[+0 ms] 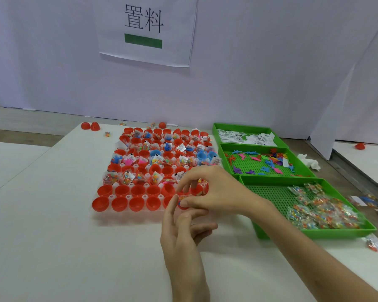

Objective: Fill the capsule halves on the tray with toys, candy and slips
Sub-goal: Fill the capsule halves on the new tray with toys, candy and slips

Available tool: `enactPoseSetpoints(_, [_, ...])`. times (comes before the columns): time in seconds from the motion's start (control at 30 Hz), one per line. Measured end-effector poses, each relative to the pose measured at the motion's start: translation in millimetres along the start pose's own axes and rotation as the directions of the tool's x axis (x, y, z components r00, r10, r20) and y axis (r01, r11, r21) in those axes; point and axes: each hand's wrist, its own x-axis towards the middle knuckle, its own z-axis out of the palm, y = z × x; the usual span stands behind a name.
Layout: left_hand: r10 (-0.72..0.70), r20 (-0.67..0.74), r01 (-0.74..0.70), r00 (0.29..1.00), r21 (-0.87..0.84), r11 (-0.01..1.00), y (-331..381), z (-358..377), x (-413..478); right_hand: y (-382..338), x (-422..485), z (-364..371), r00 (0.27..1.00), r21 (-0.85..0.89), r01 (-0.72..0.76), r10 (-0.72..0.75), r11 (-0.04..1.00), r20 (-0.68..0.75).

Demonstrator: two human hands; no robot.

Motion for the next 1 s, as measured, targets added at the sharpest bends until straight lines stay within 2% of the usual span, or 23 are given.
enactPoseSetpoints(0.07, [0.010,0.000,-0.010,1.000,0.000,1.000,0,0,0,-1,-2,-6,0.998,0.047,-0.027,0.029,0.999,-0.052])
enactPoseSetpoints(0.13, [0.019,-0.002,-0.019,1.000,-0.001,1.000,0,0,0,4,-1,-17,0.981,0.071,-0.073,0.084,0.995,-0.174])
enactPoseSetpoints(0.27, [0.031,0.004,-0.031,1.000,0.007,0.999,0,0,-1,42,17,-46,0.861,0.079,-0.211,0.224,0.974,-0.456])
enactPoseSetpoints(0.33, [0.034,0.010,-0.034,0.999,0.013,0.999,0,-1,-1,74,28,-63,0.797,0.049,-0.334,0.311,0.941,-0.518])
enactPoseSetpoints(0.43, [0.043,0.015,-0.043,0.999,0.008,0.999,1,-2,-1,122,39,-81,0.778,-0.106,-0.527,0.428,0.843,-0.460])
enactPoseSetpoints(0.5, [0.061,0.019,-0.061,0.998,0.007,0.998,1,-2,-1,145,43,-88,0.788,-0.241,-0.586,0.474,0.774,-0.393])
enactPoseSetpoints(0.63, [0.117,0.025,-0.117,0.993,0.031,0.993,1,-2,-1,167,48,-89,0.808,-0.339,-0.585,0.494,0.737,-0.321])
enactPoseSetpoints(0.77, [0.122,0.039,-0.124,0.992,0.045,0.991,1,-3,0,170,47,-86,0.805,-0.305,-0.549,0.393,0.778,-0.445])
enactPoseSetpoints(0.83, [0.119,0.047,-0.121,0.992,0.058,0.991,0,-3,0,167,48,-86,0.807,-0.303,-0.535,0.369,0.789,-0.462])
enactPoseSetpoints(1.0, [0.108,0.054,-0.111,0.993,0.064,0.992,2,-3,-2,161,52,-89,0.836,-0.366,-0.529,0.397,0.765,-0.379])
